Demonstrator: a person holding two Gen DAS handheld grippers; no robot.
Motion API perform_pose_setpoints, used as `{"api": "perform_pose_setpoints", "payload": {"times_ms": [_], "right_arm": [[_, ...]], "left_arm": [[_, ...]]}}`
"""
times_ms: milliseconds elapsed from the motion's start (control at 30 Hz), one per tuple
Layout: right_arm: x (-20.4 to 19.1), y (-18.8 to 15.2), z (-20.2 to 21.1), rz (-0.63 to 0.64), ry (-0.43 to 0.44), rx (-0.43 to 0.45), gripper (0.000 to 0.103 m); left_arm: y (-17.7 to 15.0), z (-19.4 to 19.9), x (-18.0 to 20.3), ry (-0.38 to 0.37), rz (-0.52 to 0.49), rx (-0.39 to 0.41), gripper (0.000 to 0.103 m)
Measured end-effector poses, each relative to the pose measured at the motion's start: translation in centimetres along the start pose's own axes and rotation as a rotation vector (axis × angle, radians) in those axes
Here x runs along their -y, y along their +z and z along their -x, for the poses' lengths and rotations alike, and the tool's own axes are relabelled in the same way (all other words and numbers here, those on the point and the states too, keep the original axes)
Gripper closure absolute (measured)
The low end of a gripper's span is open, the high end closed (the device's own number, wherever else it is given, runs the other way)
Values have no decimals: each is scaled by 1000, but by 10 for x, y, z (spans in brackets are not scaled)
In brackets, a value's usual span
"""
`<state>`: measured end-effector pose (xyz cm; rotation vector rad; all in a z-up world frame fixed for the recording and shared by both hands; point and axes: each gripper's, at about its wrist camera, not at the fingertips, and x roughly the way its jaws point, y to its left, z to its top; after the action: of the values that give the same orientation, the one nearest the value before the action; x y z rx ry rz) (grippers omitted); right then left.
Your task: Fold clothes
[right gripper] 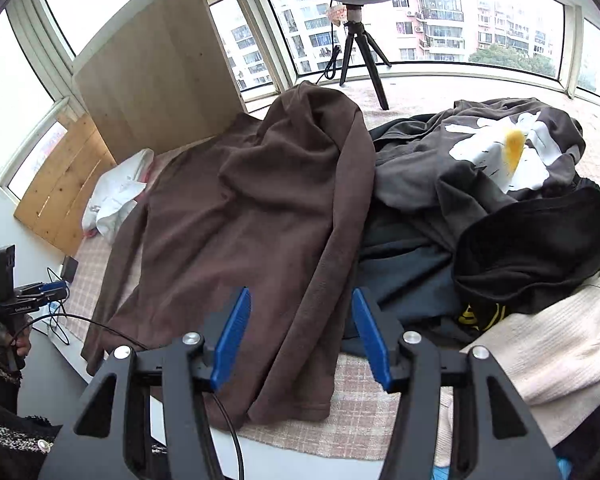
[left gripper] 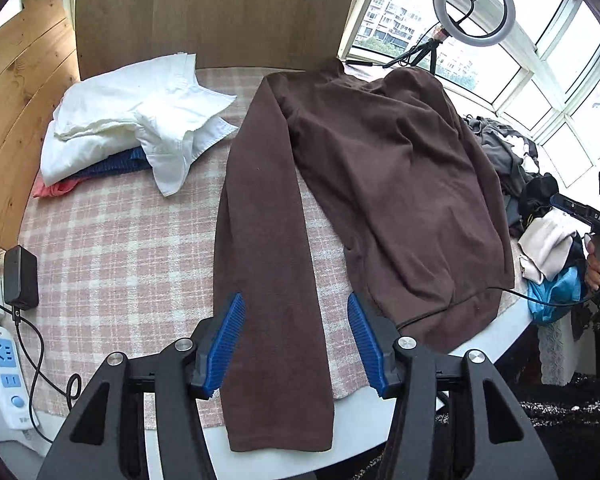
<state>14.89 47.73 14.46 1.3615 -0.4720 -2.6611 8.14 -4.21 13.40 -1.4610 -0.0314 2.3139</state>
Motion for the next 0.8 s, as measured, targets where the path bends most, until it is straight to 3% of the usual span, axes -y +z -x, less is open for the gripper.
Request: {"api": "perform_pose_setpoints", "payload": {"times_ms": [100, 200, 300, 433, 467, 567, 600, 700, 767, 800], "right_arm": [[-6, -2, -7, 22, -32, -12, 51], [-12, -4, -14, 44, -64, -25, 50], [-17, -7, -21, 65, -97, -37, 50], [-23, -24, -71, 95, -121, -131, 51], [-24, -27, -81, 96, -122, -151, 50], [-24, -36, -109, 104, -130, -206, 50], [-23, -37, -113, 106, -140, -213, 50], [-13, -38, -119, 90, -146, -238, 52], [-4, -39, -119, 63, -121, -253, 77], [0, -40, -119, 48, -112, -254, 96]], "left_arm": [[-1, 13, -6, -1, 20, 49, 42], [-7, -18, 8, 7, -6, -25, 39], [-22, -60, 37, 54, -93, -110, 39], [-35, -100, 47, 66, -120, -192, 40], [-35, -105, 46, 84, -122, -204, 44], [-34, -111, 35, 99, -103, -221, 87], [-33, -108, 30, 87, -88, -219, 96], [-25, -89, 16, 78, -54, -168, 101], [-17, -68, 5, 80, -22, -116, 101], [-12, -57, -2, 81, -5, -90, 101]]}}
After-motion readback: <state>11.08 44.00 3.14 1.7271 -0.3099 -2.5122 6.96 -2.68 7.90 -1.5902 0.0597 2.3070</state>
